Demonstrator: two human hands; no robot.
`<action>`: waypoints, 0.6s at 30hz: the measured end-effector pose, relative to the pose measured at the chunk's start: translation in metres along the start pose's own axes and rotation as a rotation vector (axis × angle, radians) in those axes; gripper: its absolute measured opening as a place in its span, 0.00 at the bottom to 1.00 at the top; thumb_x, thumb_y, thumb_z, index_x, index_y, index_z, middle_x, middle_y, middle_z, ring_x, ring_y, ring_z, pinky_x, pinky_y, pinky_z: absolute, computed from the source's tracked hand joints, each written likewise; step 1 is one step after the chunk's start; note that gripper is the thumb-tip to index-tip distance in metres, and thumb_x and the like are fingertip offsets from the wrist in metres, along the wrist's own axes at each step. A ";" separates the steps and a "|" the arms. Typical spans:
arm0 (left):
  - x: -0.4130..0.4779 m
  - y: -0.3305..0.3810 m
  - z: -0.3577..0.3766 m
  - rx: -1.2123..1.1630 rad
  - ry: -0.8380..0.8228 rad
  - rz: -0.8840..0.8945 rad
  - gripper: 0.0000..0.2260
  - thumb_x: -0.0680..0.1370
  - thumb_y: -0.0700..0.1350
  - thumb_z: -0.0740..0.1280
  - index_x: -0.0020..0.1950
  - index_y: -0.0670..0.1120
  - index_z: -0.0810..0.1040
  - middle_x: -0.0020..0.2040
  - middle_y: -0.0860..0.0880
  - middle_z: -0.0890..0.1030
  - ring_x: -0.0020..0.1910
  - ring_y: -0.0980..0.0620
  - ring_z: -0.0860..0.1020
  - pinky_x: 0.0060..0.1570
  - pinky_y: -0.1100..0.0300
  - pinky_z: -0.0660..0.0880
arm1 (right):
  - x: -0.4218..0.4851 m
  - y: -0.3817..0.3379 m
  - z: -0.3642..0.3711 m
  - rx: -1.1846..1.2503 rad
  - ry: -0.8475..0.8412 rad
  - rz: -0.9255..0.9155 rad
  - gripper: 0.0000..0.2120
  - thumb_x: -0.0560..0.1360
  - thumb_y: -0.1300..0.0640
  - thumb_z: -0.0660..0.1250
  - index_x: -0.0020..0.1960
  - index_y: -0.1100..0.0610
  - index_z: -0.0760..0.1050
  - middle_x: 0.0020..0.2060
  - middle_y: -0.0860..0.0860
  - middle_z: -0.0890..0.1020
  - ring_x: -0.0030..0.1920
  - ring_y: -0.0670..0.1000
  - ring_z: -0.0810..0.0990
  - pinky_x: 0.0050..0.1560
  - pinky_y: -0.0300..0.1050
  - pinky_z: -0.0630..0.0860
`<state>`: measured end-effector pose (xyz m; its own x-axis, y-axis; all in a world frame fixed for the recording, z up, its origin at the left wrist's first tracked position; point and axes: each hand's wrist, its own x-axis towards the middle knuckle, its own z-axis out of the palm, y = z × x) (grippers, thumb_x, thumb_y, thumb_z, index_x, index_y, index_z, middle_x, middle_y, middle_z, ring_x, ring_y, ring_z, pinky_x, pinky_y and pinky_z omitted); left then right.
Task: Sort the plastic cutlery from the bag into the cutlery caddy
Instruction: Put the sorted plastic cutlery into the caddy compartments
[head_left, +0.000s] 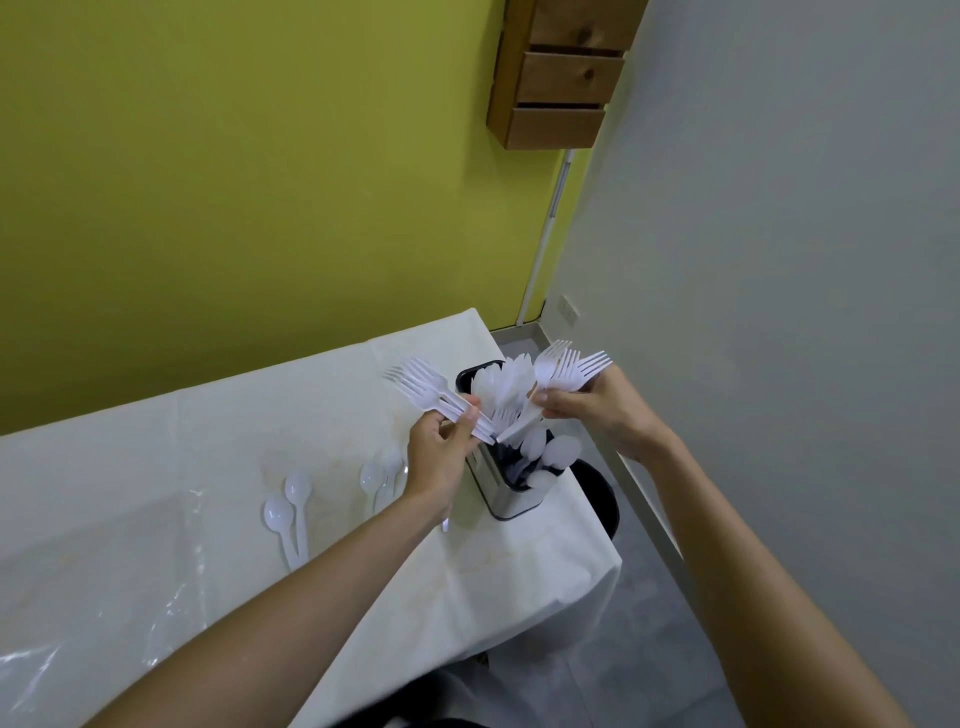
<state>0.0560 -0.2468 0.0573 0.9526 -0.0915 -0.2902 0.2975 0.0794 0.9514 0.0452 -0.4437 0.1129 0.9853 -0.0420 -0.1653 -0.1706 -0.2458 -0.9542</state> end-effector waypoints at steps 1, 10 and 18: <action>0.002 -0.001 0.002 -0.007 0.001 0.011 0.04 0.79 0.45 0.67 0.47 0.51 0.81 0.48 0.47 0.83 0.51 0.49 0.82 0.57 0.51 0.78 | 0.002 0.000 -0.001 -0.003 0.012 0.000 0.07 0.73 0.68 0.71 0.51 0.69 0.80 0.45 0.61 0.83 0.46 0.53 0.82 0.49 0.45 0.82; 0.002 -0.009 0.008 0.468 0.043 0.181 0.09 0.78 0.45 0.68 0.39 0.44 0.73 0.29 0.56 0.72 0.27 0.61 0.71 0.29 0.74 0.65 | -0.008 0.011 0.019 -0.533 0.238 -0.043 0.10 0.71 0.56 0.74 0.33 0.57 0.81 0.29 0.46 0.83 0.33 0.44 0.82 0.39 0.41 0.77; 0.001 -0.016 0.012 0.669 -0.099 0.339 0.05 0.77 0.41 0.67 0.51 0.43 0.79 0.45 0.47 0.81 0.45 0.48 0.77 0.40 0.63 0.67 | -0.015 0.027 0.027 -0.571 0.225 -0.057 0.12 0.70 0.55 0.73 0.38 0.63 0.77 0.32 0.56 0.82 0.32 0.50 0.76 0.38 0.50 0.75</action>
<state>0.0514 -0.2600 0.0425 0.9654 -0.2607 0.0104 -0.1435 -0.4974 0.8556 0.0262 -0.4233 0.0831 0.9795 -0.2016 -0.0016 -0.1515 -0.7309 -0.6654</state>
